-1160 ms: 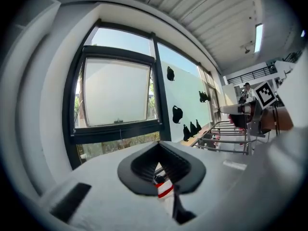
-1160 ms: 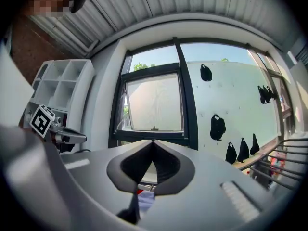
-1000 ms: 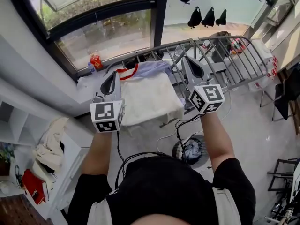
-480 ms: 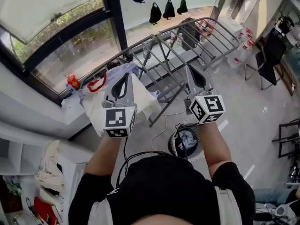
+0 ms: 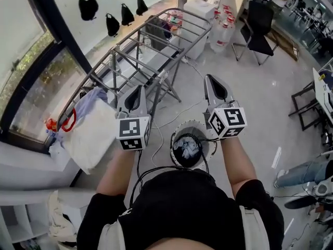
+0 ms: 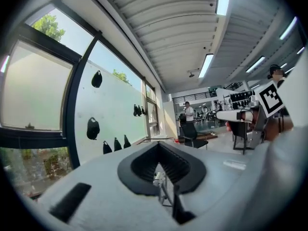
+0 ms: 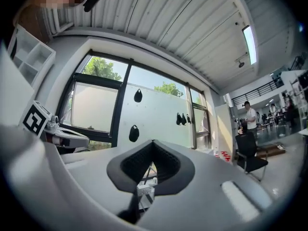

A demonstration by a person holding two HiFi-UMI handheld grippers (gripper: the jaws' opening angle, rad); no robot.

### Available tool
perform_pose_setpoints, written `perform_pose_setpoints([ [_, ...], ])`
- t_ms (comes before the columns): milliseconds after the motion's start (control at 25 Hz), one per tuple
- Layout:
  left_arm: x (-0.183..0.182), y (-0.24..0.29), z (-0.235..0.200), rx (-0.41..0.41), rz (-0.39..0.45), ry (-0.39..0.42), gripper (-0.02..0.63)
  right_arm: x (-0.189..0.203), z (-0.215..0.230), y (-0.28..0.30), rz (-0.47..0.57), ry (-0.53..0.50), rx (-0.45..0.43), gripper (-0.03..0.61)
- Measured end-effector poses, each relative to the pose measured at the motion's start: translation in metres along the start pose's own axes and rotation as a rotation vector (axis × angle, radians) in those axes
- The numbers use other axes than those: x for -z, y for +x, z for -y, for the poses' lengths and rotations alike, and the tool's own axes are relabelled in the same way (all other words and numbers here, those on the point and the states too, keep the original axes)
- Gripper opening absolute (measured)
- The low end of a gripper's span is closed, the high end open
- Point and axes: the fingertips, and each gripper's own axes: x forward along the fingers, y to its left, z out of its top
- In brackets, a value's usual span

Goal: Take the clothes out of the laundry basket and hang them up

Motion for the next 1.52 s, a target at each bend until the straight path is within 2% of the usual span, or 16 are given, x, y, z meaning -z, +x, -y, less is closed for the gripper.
perform_pose_setpoints([
  [280,-0.013,0.068,0.119,0.194,0.020,-0.005,0.006,-0.002,0.107,-0.071,-0.028,-0.029,0.191,0.012],
  [480,-0.018,0.100,0.195,0.322,0.044,-0.018,0.006,0.000,0.164,-0.115,-0.041,-0.033,0.294,0.012],
  [640,-0.020,0.114,0.242,0.382,0.041,-0.014,0.006,0.004,0.198,-0.146,-0.054,-0.034,0.347,0.012],
  [800,-0.015,0.118,0.274,0.424,0.030,-0.005,0.006,0.011,0.218,-0.171,-0.071,-0.029,0.378,0.012],
  [1000,-0.007,0.119,0.293,0.446,0.010,0.003,0.006,0.022,0.226,-0.183,-0.097,-0.025,0.384,0.012],
  [1160,0.003,0.116,0.301,0.456,-0.008,-0.003,0.006,0.034,0.224,-0.187,-0.114,-0.027,0.357,0.013],
  [1280,0.011,0.110,0.307,0.496,-0.005,0.004,0.007,0.048,0.215,-0.184,-0.133,-0.019,0.296,0.014],
  [1320,0.016,0.107,0.310,0.517,-0.011,0.013,0.069,0.057,0.210,-0.180,-0.153,-0.016,0.258,0.018],
  [1360,0.024,0.105,0.312,0.537,-0.022,0.023,0.159,0.068,0.204,-0.176,-0.184,-0.016,0.216,0.174],
  [1400,0.033,0.104,0.313,0.551,-0.038,0.034,0.205,0.081,0.199,-0.173,-0.223,-0.019,0.180,0.261],
  [1520,0.072,0.099,0.310,0.568,-0.109,0.078,0.278,0.124,0.189,-0.173,-0.349,-0.047,0.137,0.272],
])
